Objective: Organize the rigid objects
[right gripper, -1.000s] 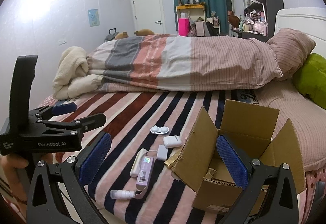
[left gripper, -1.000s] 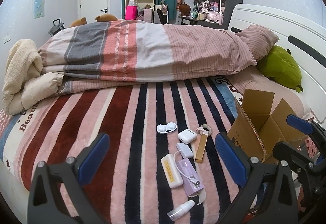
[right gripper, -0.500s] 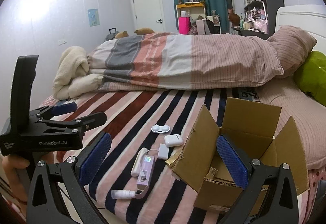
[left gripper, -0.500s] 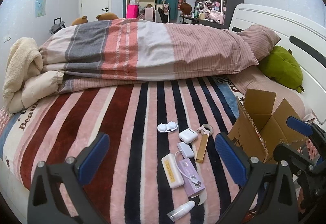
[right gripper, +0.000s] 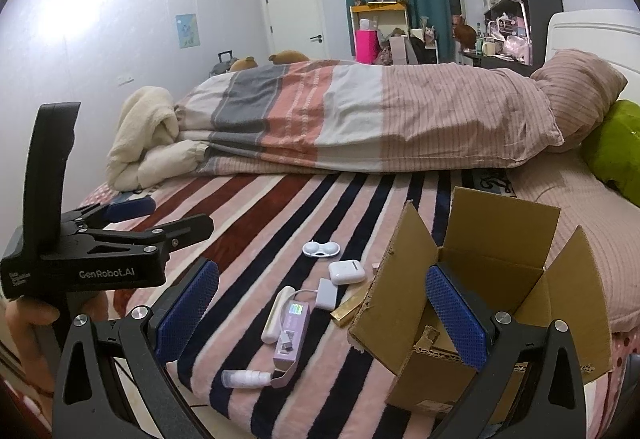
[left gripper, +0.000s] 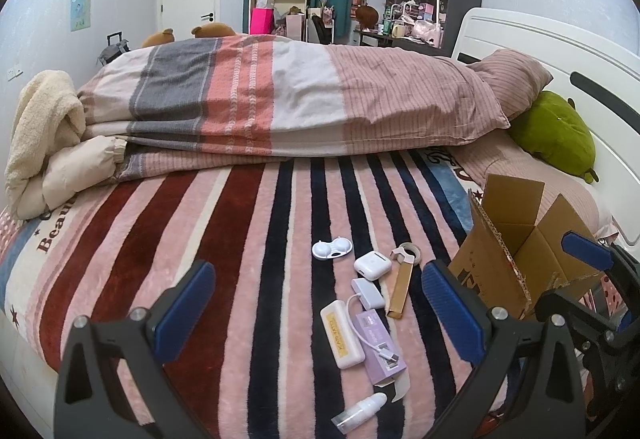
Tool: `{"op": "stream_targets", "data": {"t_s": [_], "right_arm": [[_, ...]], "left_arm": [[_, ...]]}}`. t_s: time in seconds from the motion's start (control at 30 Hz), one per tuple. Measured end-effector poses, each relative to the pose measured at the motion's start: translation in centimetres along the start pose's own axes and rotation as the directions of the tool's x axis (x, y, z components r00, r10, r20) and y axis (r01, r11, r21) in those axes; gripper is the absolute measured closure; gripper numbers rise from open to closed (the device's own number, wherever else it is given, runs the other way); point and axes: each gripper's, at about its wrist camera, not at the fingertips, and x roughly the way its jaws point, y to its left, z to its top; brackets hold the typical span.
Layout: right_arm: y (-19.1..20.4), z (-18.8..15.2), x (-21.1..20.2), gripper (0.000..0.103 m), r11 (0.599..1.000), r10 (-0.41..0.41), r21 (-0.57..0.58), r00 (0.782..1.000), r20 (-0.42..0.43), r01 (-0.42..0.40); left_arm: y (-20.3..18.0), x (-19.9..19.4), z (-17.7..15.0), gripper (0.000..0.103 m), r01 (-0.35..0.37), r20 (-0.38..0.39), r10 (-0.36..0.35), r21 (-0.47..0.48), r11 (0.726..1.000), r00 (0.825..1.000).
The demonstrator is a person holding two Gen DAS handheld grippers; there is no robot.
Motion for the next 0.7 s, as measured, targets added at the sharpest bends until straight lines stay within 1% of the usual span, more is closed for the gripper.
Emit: {"op": "stream_targets", "data": {"t_s": [0.27,0.33,0.43,0.5,0.57,0.6,0.63,0.7], "right_arm": [[0.6,-0.3,-0.1,0.000,1.000,0.006,-0.008,1.000,0.016,-0.005],[1.1,-0.6,-0.3,0.000,0.999,0.026,-0.027,0.999,0.026,-0.026],[2.3,-1.4,-0.4,0.000,0.994,0.091,-0.071,0.996,0.022,-0.089],[3.1,-2.1,0.1,0.000,0.984,0.150,-0.094,0.988,-0.019,-0.151],[4.0,-2.9,1.3,0.000,0.970,0.209,-0.106,0.973,-0.098,-0.219],[4.4,-3.3,2.0,0.002,0.963,0.228,-0.110,0.963,-0.143,-0.245],[4.9,-3.9,3.2,0.006,0.955,0.246,-0.115,0.947,-0.208,-0.274],[5.6,-4.9,5.2,0.009,0.947,0.257,-0.108,0.916,-0.309,-0.303]], "left_arm": [[0.3,0.2,-0.1,0.000,-0.003,0.002,0.003,-0.004,1.000,1.000],[0.8,0.4,-0.1,0.000,-0.005,0.001,0.005,-0.010,1.000,1.000],[1.9,0.7,-0.3,0.000,-0.003,0.001,0.003,-0.019,1.000,1.000],[2.9,1.0,-0.7,0.000,-0.019,0.005,0.019,-0.021,1.000,1.000],[3.5,1.3,-1.1,0.000,-0.032,0.009,0.032,-0.015,0.999,0.999],[4.0,1.6,-1.5,0.000,-0.041,0.009,0.041,-0.013,0.999,0.999],[4.4,1.8,-1.7,0.000,-0.046,0.007,0.047,-0.015,0.999,0.999],[5.3,2.4,-2.6,0.000,-0.043,0.003,0.043,-0.027,0.999,0.999]]}}
